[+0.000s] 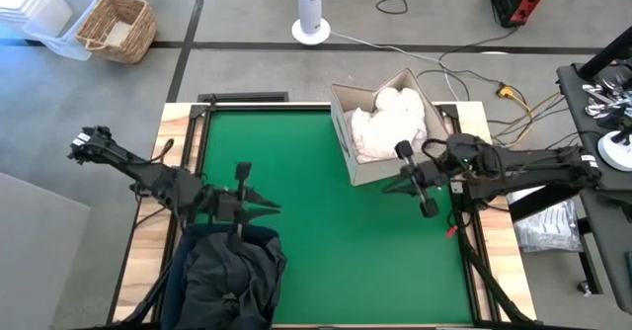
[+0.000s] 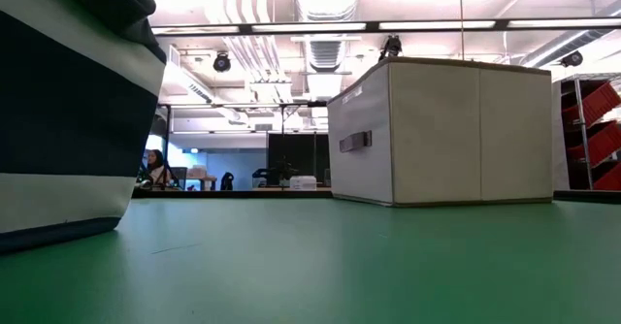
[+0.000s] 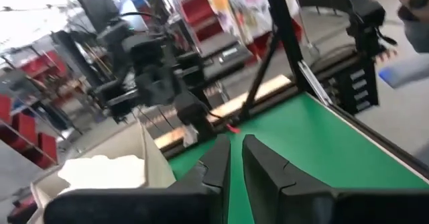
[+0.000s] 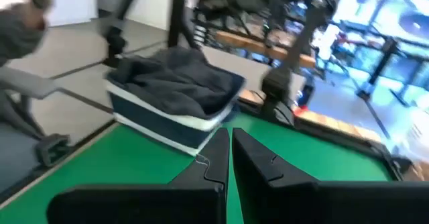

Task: Sort clothes
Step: Return to Home Position

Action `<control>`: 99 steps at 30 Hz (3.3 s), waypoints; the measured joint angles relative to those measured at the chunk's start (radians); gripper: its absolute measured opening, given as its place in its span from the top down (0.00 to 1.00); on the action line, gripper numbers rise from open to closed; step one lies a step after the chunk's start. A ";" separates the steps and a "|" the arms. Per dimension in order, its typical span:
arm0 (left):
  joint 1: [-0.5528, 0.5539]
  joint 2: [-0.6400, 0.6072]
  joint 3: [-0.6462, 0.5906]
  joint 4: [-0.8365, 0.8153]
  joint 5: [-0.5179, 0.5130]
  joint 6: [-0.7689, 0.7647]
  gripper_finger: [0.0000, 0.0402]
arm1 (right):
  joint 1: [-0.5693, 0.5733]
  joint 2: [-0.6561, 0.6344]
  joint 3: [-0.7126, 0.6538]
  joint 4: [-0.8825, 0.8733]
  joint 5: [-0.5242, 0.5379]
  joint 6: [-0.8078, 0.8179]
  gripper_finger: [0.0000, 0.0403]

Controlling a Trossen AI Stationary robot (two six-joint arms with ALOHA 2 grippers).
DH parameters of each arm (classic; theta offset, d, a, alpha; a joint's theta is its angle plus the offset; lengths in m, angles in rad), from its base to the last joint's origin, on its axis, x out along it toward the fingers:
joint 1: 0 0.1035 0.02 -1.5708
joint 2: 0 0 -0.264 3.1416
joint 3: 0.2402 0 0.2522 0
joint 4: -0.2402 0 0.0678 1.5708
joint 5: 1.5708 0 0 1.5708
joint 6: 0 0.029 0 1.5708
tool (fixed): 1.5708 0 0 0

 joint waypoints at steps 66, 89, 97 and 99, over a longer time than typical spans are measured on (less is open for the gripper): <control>0.348 -1.061 -0.687 -0.119 0.428 -0.185 1.00 | 0.098 -0.769 -0.560 0.009 0.145 0.021 0.97; 0.346 -1.060 -0.877 -0.054 0.453 -0.344 1.00 | 0.098 -0.760 -0.681 -0.003 0.355 0.158 0.97; 0.347 -1.057 -0.878 -0.095 0.398 -0.367 1.00 | 0.098 -0.728 -0.681 -0.006 0.353 0.162 0.97; 0.347 -1.057 -0.878 -0.108 0.390 -0.369 1.00 | 0.098 -0.729 -0.682 -0.005 0.354 0.161 0.97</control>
